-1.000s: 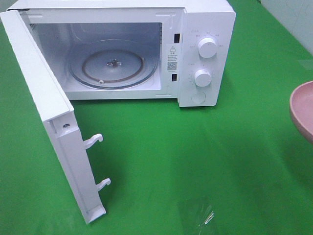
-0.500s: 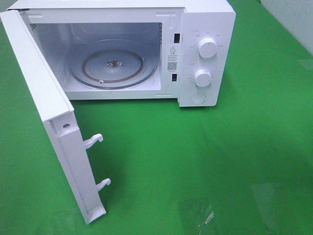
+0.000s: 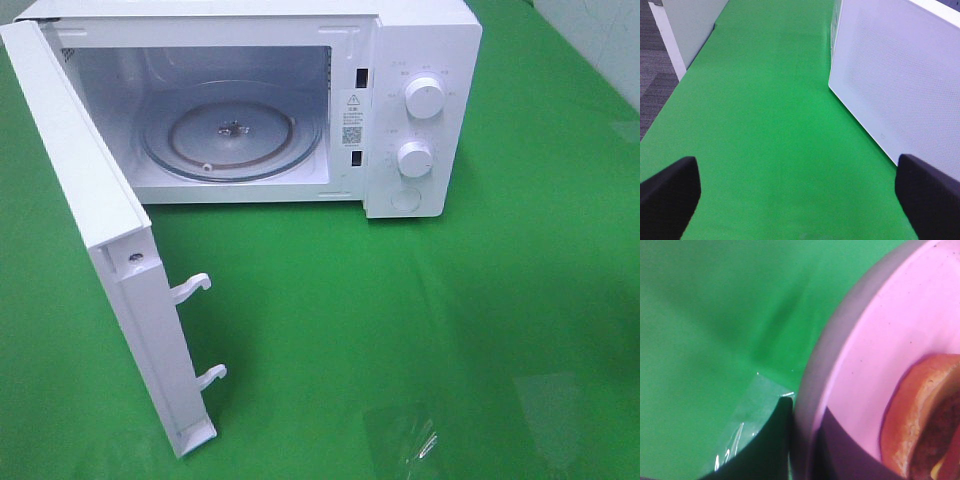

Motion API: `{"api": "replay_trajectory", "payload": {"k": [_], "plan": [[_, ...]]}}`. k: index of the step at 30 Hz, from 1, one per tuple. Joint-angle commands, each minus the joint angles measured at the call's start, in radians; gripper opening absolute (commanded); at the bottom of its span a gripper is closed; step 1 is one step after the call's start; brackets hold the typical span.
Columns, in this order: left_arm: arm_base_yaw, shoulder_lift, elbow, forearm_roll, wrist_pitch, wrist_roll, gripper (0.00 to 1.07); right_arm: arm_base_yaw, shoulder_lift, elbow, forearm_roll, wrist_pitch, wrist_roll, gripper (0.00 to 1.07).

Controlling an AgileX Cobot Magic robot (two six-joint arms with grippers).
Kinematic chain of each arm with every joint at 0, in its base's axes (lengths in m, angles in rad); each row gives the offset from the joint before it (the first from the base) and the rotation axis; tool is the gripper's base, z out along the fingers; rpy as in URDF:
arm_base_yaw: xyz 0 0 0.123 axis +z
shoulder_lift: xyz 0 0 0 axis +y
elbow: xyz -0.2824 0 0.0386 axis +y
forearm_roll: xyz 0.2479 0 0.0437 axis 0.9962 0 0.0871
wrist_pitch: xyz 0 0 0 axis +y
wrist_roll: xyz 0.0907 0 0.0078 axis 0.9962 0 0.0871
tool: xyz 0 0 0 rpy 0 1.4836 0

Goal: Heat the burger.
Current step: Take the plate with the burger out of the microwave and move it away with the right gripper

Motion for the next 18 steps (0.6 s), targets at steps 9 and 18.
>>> {"api": "replay_trajectory", "payload": {"k": [9, 18], "plan": [[0.0, -0.008, 0.001, -0.001, -0.011, -0.005, 1.0, -0.08, 0.244, -0.003, -0.232, -0.129, 0.326, 0.0], [0.0, -0.008, 0.001, -0.001, -0.011, -0.005, 1.0, -0.1, 0.404, -0.005, -0.253, -0.204, 0.496, 0.0]]}}
